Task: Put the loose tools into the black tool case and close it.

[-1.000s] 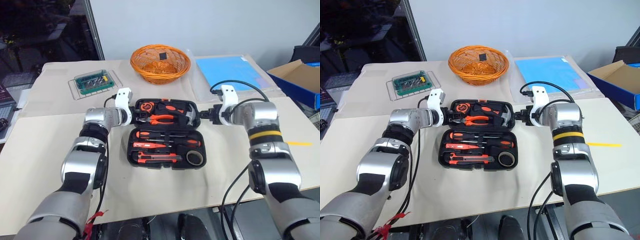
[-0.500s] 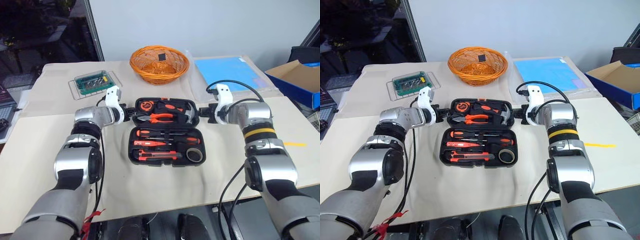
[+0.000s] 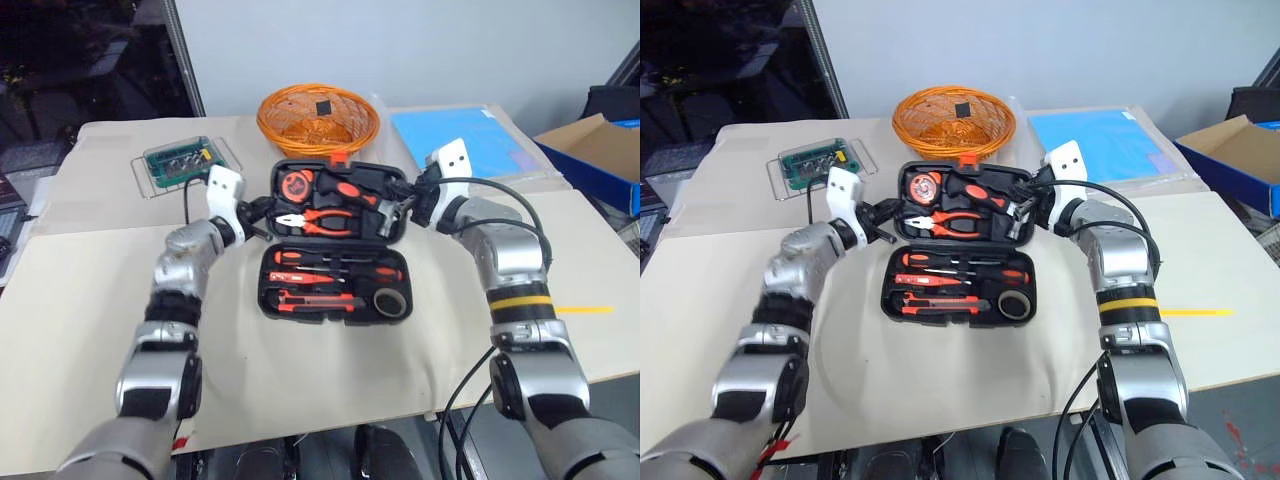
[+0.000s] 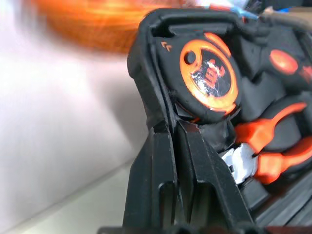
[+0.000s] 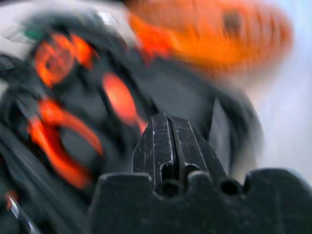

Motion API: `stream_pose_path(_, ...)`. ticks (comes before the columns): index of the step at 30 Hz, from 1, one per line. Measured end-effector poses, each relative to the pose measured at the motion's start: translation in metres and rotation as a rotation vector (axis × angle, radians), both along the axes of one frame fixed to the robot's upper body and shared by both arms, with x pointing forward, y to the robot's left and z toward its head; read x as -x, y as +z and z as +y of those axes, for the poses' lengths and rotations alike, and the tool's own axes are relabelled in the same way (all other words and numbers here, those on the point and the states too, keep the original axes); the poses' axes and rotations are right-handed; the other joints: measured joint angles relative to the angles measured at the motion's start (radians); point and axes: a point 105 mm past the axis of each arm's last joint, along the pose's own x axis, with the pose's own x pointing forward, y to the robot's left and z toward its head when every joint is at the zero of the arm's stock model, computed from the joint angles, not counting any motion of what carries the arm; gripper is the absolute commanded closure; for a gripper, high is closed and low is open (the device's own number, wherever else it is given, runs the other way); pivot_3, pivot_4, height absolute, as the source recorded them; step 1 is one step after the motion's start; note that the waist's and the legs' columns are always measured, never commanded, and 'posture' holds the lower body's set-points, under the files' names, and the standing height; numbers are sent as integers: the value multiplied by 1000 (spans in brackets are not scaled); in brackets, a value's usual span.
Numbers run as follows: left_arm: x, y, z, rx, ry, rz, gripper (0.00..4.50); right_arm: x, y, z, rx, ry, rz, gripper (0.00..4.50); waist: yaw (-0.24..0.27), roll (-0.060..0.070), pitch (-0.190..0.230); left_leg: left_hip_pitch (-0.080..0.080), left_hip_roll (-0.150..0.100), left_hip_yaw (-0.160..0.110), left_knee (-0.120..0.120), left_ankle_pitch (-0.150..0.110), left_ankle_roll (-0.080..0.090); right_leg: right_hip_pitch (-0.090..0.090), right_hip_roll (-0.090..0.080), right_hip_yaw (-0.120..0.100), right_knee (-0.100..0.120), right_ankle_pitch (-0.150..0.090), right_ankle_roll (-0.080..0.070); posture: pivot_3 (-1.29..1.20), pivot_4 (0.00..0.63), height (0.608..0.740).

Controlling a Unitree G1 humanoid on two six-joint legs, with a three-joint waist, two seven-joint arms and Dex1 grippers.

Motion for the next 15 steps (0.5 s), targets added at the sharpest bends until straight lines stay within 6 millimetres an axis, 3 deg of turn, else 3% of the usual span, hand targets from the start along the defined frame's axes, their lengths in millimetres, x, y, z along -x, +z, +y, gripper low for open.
stream_pose_path(3,20,-4,0,-180,-29,-226,4395,28,-29,-12,143,8,-76,4500,18,0,0,2,2,1,1,0,0,4,-1,0,-6,0,-1,0,150,740)
stream_pose_path(5,29,-13,8,-259,-33,-284,4395,46,-58,-21,190,2,-27,4500,18,-1,-1,4,6,-1,3,0,1,6,-1,1,-5,1,-3,0,150,740)
stream_pose_path(7,30,-20,13,-270,-24,-269,4395,54,-73,-24,182,-14,24,4500,17,0,0,5,6,-1,6,0,1,4,-2,4,-1,2,-3,0,150,740)
stream_pose_path(8,29,-23,15,-270,-20,-256,4395,57,-73,-25,172,-24,30,4500,16,0,0,5,6,-1,8,0,2,2,-2,5,1,3,-4,0,150,740)
stream_pose_path(11,32,-30,18,-281,-20,-237,4395,79,-42,-27,86,-12,5,4500,17,0,0,5,9,-3,9,2,0,2,-2,5,3,5,-7,0,150,740)
stream_pose_path(13,39,-36,22,-314,-37,-238,4395,106,-30,-26,78,52,44,4500,18,-1,0,6,10,-5,10,3,4,3,-2,5,3,6,-9,0,150,740)
stream_pose_path(14,45,-39,25,-338,-68,-221,4460,121,-29,-26,77,85,95,4208,17,-2,-1,7,10,-5,10,1,7,3,-2,5,3,6,-9,0,150,740)
stream_pose_path(15,51,-42,29,-356,-101,-201,4132,132,-33,-25,81,116,151,3892,16,-2,-1,7,10,-4,10,1,7,3,-2,6,3,6,-9,0,150,740)
